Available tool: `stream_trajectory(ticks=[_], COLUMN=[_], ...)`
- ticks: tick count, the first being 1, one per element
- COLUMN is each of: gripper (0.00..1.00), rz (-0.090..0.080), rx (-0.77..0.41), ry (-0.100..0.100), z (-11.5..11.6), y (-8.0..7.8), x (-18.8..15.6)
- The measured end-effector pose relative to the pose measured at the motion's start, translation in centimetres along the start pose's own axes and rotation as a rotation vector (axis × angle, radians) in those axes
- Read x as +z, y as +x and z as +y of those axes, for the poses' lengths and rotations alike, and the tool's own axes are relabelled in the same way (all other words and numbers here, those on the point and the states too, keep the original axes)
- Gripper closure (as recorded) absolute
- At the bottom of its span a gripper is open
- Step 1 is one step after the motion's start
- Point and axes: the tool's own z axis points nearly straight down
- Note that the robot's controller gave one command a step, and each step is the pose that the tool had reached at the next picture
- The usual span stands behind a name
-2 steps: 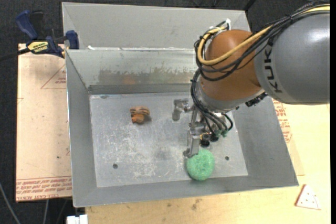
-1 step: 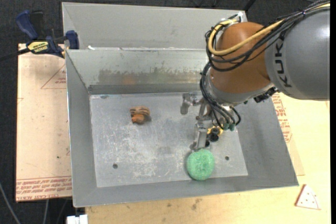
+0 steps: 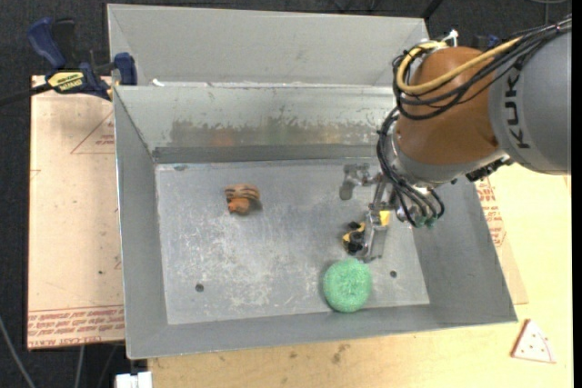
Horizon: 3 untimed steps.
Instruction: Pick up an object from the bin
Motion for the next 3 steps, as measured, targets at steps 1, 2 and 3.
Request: stream_trajectory(ticks=[1, 2, 3], gripper=[0.00, 0.00, 1.00], rz=[0.002, 0.001, 0.003], rx=[0.056, -0.019, -0.165], ry=[0.005, -0.001, 0.000], z=[-2.8, -1.7, -3.9], y=[2.3, 3.3, 2.4], x=[1.5, 5.0, 9.2])
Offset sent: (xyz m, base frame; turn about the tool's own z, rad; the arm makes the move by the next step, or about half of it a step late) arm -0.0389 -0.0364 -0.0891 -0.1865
